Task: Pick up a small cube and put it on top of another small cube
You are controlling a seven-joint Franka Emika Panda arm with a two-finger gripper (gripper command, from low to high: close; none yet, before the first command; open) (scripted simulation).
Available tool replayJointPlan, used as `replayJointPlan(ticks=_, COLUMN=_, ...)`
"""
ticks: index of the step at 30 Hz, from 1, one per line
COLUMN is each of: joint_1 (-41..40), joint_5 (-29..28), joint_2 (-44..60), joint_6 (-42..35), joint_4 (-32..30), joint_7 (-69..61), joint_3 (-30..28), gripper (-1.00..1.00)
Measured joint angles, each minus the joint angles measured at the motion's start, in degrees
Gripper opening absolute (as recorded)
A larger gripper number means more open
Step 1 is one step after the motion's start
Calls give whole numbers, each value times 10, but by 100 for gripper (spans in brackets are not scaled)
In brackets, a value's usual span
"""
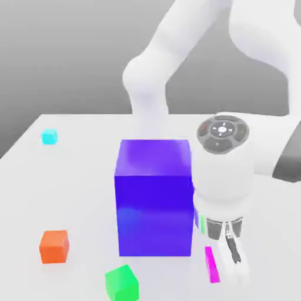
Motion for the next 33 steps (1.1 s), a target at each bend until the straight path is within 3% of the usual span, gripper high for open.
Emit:
replayJointPlan(ticks=12, joint_1=-66, joint_5=-69, joint_2=-47, joint_6=-3, joint_4=8, joint_7=-348, joint_3=8, gripper=-100)
replayJointPlan(ticks=33, joint_1=-124, joint_5=-223, joint_2=-160, joint_6=111, joint_4=-53, joint_7=-932, joint_3=-22, gripper=-100)
